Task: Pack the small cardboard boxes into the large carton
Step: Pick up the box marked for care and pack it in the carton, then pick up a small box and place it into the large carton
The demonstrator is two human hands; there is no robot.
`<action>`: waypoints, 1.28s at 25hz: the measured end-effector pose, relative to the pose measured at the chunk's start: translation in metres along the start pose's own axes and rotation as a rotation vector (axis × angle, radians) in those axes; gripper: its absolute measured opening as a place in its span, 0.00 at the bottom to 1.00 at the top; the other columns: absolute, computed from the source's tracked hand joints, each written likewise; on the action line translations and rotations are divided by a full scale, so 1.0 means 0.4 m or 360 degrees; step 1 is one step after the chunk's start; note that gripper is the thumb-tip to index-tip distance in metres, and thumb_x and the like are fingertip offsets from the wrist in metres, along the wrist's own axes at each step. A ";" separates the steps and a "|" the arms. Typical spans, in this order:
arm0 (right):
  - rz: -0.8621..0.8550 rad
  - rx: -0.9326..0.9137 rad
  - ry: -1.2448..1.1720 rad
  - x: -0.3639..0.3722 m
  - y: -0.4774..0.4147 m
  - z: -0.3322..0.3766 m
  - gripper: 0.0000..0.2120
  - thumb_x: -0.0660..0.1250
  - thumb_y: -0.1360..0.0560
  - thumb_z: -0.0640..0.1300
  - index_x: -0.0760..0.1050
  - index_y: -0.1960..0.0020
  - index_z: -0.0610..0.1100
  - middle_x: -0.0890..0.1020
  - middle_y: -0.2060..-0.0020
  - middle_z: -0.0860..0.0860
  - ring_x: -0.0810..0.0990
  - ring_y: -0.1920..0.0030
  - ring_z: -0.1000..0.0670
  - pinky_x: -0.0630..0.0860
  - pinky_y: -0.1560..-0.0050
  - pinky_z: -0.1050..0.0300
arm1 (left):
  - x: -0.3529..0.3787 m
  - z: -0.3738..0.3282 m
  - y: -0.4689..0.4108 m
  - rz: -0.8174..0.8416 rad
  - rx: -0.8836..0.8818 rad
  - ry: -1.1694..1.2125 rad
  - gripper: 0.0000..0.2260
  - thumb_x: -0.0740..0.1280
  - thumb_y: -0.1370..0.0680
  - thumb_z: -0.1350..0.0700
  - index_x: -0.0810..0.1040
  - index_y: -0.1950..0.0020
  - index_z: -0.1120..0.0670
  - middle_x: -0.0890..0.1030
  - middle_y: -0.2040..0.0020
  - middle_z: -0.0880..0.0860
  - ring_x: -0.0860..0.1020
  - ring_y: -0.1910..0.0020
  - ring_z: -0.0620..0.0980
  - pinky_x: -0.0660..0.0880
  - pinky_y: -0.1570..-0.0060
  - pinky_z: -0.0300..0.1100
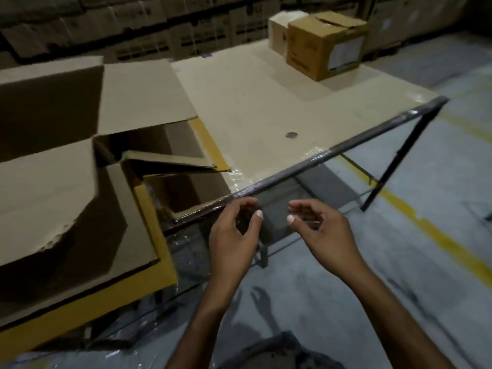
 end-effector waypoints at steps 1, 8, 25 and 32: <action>-0.0064 0.0032 0.0017 -0.031 -0.008 -0.028 0.12 0.75 0.23 0.43 0.82 0.41 0.53 0.86 0.49 0.60 0.83 0.49 0.64 0.79 0.49 0.69 | 0.057 0.011 -0.014 0.0089 -0.0020 0.0036 0.09 0.72 0.21 0.55 0.82 0.42 0.44 0.84 0.46 0.41 0.82 0.45 0.40 0.79 0.44 0.41; -0.0496 0.0322 -0.0041 -0.283 -0.054 -0.273 0.12 0.75 0.23 0.43 0.82 0.40 0.50 0.86 0.49 0.58 0.84 0.50 0.61 0.82 0.45 0.57 | 0.495 0.054 -0.040 0.0625 -0.0311 0.0290 0.13 0.73 0.21 0.57 0.80 0.38 0.46 0.83 0.43 0.42 0.82 0.46 0.40 0.81 0.46 0.42; -0.1084 0.0033 -0.0033 -1.251 -0.465 -0.550 0.30 0.76 0.24 0.47 0.68 0.26 0.48 0.80 0.37 0.55 0.80 0.40 0.52 0.77 0.44 0.52 | 1.571 -0.383 -0.321 0.0924 0.0224 0.0286 0.29 0.74 0.21 0.55 0.69 0.23 0.44 0.72 0.27 0.39 0.70 0.28 0.38 0.68 0.31 0.35; -0.1057 0.0148 0.0266 -1.384 -0.723 -0.762 0.30 0.76 0.25 0.42 0.68 0.27 0.48 0.78 0.36 0.55 0.78 0.38 0.55 0.78 0.43 0.45 | 1.901 -0.362 -0.510 0.0880 0.0710 -0.0075 0.27 0.71 0.20 0.58 0.69 0.22 0.52 0.71 0.23 0.47 0.66 0.23 0.46 0.67 0.28 0.54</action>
Point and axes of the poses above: each hand's wrist, its own y-axis away from the middle knuckle, its own x-axis out of the palm, z = x × y, the point moved 10 cm from there along -y, towards the middle knuckle
